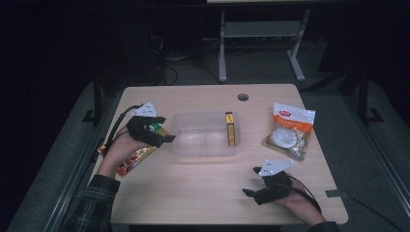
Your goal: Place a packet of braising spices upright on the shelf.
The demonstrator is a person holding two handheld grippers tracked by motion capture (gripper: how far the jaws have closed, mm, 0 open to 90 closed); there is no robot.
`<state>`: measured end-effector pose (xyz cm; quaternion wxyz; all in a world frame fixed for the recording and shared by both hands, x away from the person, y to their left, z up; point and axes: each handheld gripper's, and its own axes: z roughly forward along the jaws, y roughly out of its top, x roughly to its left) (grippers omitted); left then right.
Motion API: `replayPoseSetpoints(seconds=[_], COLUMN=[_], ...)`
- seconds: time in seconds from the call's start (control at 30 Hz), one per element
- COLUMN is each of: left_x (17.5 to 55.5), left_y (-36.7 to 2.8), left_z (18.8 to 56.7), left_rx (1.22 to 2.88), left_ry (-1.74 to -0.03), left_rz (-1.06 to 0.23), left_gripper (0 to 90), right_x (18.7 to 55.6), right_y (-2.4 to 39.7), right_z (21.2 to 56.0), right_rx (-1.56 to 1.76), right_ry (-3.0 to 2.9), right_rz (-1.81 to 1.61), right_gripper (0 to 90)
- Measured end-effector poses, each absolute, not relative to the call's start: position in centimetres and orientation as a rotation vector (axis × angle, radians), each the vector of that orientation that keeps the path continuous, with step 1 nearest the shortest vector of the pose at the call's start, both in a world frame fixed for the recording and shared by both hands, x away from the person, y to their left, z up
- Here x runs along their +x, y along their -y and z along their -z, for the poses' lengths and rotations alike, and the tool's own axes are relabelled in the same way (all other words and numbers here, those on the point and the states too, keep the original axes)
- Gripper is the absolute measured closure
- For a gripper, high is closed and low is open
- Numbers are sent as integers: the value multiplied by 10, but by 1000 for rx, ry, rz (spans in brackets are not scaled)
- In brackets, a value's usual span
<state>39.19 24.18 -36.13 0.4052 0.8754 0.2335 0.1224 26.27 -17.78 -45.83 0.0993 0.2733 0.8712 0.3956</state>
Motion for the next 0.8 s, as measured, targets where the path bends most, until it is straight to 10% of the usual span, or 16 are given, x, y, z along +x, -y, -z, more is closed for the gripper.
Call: replayPoseSetpoints(seconds=[0.8], left_x=[415], left_y=[-362], left_z=[412], left_rx=[2187], left_ry=[-917], left_rz=[-400], left_gripper=[151], right_x=[265], right_y=[179], right_z=[460], right_rx=[827], right_ry=[-2566], right_rz=[-1163], right_gripper=[151])
